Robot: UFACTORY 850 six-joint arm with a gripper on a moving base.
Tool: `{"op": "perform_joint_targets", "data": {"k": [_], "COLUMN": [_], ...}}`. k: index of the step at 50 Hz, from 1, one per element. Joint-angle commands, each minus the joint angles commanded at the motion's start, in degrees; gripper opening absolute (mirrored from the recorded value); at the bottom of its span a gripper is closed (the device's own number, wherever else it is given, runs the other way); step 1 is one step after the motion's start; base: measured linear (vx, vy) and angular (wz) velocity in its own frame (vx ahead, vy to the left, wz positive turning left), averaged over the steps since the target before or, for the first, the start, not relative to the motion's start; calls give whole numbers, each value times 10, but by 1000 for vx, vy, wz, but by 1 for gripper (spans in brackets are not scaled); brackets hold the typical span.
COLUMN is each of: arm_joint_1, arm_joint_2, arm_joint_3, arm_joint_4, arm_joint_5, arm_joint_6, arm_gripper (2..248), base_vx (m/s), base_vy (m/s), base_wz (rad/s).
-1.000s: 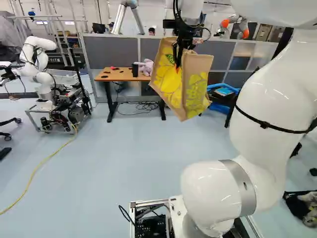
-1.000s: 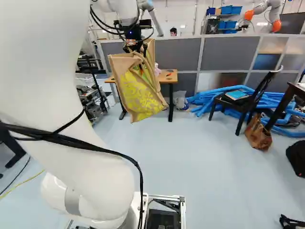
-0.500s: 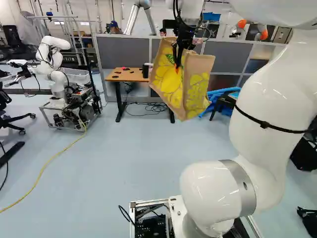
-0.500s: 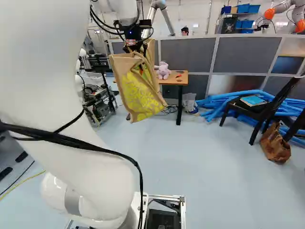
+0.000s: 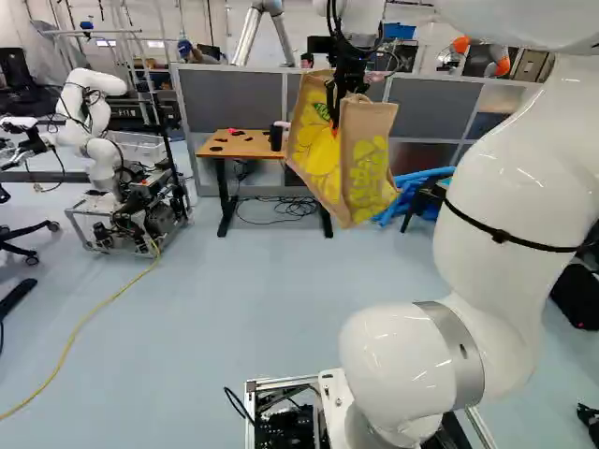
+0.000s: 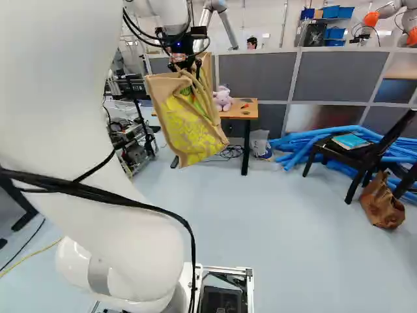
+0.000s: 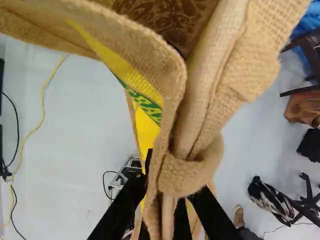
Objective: Pick up the bag on the ground and place it on the table
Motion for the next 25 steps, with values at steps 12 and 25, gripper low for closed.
{"op": "perform_joint_targets", "data": {"k": [12, 25], "arm_joint_1": [0, 0], "arm_joint_2": [0, 0], "arm_joint_3": [0, 0], "arm_joint_4": [0, 0], "arm_joint_5": [0, 0], "arm_joint_6": [0, 0], "arm_gripper": [22, 22], "base_vx": [207, 208], "base_vy": [123, 123], "base_wz": [-33, -31]}}
